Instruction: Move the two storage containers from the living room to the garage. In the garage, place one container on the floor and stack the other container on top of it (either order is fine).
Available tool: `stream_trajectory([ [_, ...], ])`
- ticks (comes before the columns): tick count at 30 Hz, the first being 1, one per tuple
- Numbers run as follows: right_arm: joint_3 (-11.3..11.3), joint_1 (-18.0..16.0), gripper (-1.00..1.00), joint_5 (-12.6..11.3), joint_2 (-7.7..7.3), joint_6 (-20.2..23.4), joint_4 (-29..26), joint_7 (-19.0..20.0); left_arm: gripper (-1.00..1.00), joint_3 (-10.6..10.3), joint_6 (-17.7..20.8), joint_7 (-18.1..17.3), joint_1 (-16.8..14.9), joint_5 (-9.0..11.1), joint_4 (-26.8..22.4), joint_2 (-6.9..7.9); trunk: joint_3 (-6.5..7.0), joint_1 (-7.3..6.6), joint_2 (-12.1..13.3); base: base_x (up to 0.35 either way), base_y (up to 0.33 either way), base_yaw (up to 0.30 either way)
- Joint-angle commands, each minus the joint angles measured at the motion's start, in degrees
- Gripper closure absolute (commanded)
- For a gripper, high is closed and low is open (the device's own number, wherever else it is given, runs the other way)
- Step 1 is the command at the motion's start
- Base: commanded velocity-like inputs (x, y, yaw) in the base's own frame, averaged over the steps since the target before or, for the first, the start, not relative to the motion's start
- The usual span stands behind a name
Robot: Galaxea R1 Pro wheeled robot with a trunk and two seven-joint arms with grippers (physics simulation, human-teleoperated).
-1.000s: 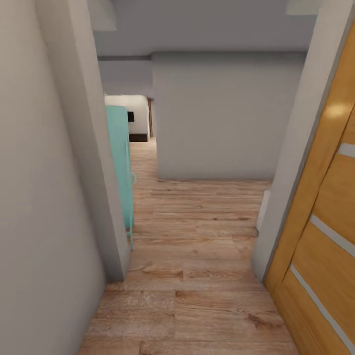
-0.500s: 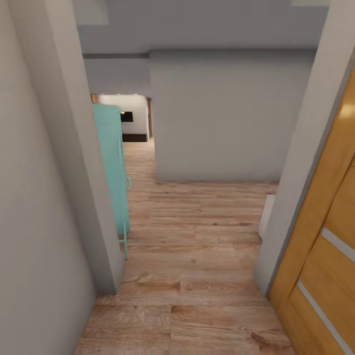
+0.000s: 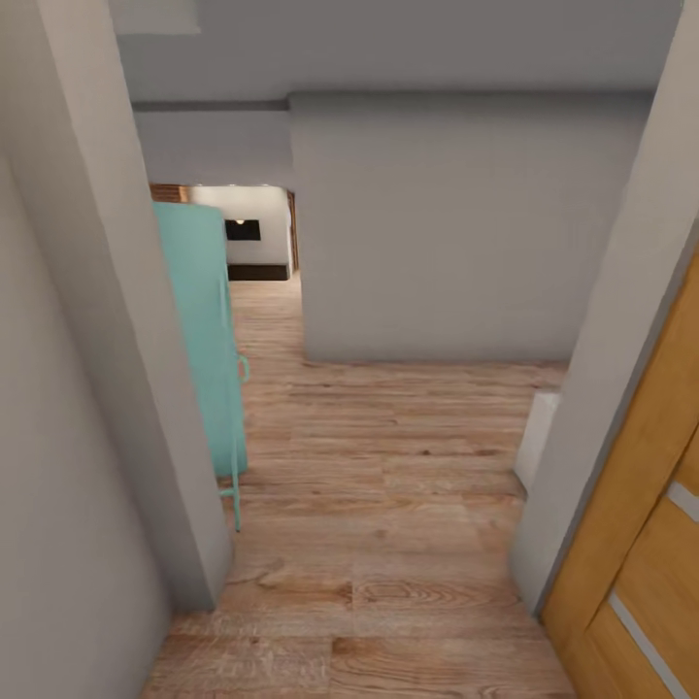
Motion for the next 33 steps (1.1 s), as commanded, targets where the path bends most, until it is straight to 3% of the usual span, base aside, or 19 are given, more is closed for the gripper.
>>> stream_trajectory([
  [1, 0.41, -0.07, -1.00, -0.60, 0.00, -0.34, 0.18, 0.34, -1.00, 0.00, 0.00, 0.04, -0.02, 0.59, -0.02, -0.01, -0.06, 0.03, -0.02, 0.321, -0.001, 0.000],
  [8, 0.49, -0.07, -1.00, -0.51, -0.01, -0.36, 0.18, 0.36, -1.00, 0.00, 0.02, 0.04, -0.01, 0.59, -0.02, 0.00, -0.06, 0.03, -0.02, 0.322, 0.000, 0.000],
  [13, 0.45, -0.08, -1.00, 0.88, -0.02, -0.34, 0.18, 0.29, -1.00, 0.00, 0.34, 0.04, -0.01, 0.59, -0.02, 0.15, -0.06, 0.03, -0.02, 0.322, 0.000, 0.000],
  [33, 0.23, -0.08, -1.00, 0.91, 0.20, -0.44, 0.18, 0.25, -1.00, 0.00, -0.06, 0.04, -0.01, 0.59, -0.02, 0.07, -0.06, 0.03, -0.02, 0.322, 0.000, -0.017],
])
